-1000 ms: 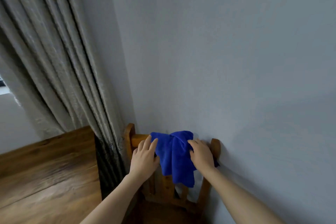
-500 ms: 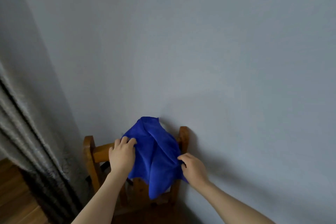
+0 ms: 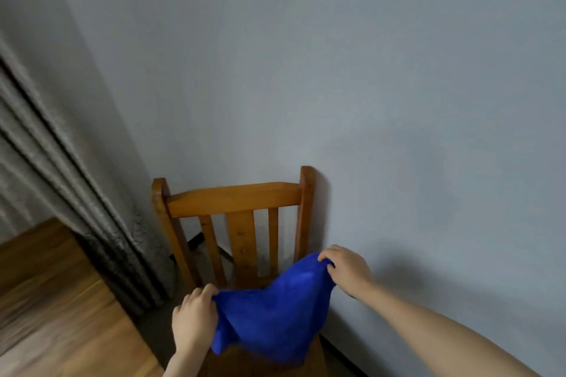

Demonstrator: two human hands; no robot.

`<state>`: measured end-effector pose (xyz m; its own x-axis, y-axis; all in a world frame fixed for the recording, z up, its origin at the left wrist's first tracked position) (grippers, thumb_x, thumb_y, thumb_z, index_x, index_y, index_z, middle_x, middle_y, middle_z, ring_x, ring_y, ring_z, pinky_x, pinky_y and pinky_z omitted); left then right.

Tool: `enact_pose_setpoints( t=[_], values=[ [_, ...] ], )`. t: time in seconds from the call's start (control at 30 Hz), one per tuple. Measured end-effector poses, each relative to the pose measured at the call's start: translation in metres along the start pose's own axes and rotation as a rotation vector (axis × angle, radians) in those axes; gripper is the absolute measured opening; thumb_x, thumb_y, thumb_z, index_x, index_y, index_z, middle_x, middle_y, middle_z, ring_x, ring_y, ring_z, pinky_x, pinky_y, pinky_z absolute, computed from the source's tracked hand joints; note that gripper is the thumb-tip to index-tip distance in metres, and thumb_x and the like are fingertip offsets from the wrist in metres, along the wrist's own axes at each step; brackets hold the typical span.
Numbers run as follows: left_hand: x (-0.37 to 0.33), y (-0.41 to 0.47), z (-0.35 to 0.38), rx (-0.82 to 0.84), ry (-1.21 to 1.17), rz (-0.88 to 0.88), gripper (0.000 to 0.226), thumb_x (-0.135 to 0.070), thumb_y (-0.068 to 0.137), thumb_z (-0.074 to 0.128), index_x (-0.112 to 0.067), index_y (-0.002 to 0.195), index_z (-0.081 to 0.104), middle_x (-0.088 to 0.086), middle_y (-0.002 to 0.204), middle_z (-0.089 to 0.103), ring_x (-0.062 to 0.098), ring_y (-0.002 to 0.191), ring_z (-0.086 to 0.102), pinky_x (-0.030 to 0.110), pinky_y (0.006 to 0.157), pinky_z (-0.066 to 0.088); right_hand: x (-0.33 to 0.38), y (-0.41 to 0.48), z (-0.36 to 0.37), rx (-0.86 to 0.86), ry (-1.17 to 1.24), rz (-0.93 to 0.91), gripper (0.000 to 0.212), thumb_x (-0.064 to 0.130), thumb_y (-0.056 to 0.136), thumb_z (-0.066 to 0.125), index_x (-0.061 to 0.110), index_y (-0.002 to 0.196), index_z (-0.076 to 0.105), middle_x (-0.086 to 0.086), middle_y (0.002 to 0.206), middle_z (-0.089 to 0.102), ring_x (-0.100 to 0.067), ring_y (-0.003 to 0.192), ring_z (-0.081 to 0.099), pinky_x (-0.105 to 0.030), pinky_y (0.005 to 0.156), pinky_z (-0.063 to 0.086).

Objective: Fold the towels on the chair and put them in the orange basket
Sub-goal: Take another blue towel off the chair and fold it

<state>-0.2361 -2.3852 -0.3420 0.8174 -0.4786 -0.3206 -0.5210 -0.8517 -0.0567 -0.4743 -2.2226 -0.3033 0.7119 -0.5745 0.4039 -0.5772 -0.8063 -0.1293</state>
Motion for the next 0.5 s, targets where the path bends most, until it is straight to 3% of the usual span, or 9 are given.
enact_pose_setpoints(
  t=[0.17,0.23,0.3,0.4,0.5],
  values=[
    [-0.006,-0.046,-0.003,-0.093,0.024,-0.195,0.030,-0.022,0.095,0.040,-0.030,0.122,0.052,-0.003,0.123,0.056,0.018,0.116,0.048,0.032,0.091,0.040,0.007,-0.016,-0.013,0.124,0.245,-0.105,0.024,0.004,0.088,0.052,0.013,0.107,0.064,-0.002,0.117,0.062,-0.015,0.110,0.056,-0.017,0.089,0.040],
    [-0.016,-0.059,-0.005,-0.157,-0.068,-0.221,0.030,-0.024,0.093,0.048,-0.022,0.123,0.055,0.003,0.125,0.056,0.024,0.115,0.049,0.034,0.088,0.041,0.023,-0.020,-0.016,0.187,0.296,-0.161,0.022,0.007,0.085,0.060,0.011,0.106,0.065,-0.004,0.116,0.063,-0.016,0.110,0.056,-0.020,0.092,0.041],
    [-0.050,-0.080,-0.007,-0.215,-0.269,-0.202,0.022,-0.021,0.090,0.057,-0.017,0.111,0.063,0.006,0.111,0.062,0.024,0.103,0.057,0.030,0.079,0.044,0.031,-0.033,-0.022,0.237,0.338,-0.217,0.022,0.010,0.084,0.064,0.009,0.106,0.066,-0.005,0.116,0.064,-0.017,0.111,0.056,-0.022,0.094,0.041],
    [-0.110,-0.118,-0.016,-0.214,-0.570,-0.081,0.007,-0.017,0.088,0.061,-0.025,0.088,0.062,-0.005,0.087,0.064,0.014,0.086,0.062,0.015,0.067,0.043,0.041,-0.048,-0.021,0.301,0.360,-0.259,0.024,0.013,0.087,0.062,0.009,0.110,0.065,-0.006,0.119,0.062,-0.018,0.112,0.054,-0.022,0.089,0.039],
    [-0.145,-0.151,-0.025,-0.170,-0.687,-0.028,0.007,-0.021,0.084,0.064,-0.026,0.088,0.061,-0.006,0.085,0.065,0.009,0.081,0.062,0.016,0.067,0.050,0.046,-0.062,-0.022,0.320,0.458,-0.198,0.022,0.012,0.087,0.062,0.008,0.108,0.065,-0.008,0.117,0.061,-0.019,0.112,0.054,-0.023,0.085,0.040]
  ],
)
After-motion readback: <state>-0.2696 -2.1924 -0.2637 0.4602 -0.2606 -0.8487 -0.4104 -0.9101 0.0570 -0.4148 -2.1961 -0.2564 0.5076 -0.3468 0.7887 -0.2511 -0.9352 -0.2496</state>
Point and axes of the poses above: each hand's wrist, its own y-axis towards the middle knuckle, its own z-axis out of the palm, x = y × z, the point moved 7 cm from there along y, towards the middle knuckle
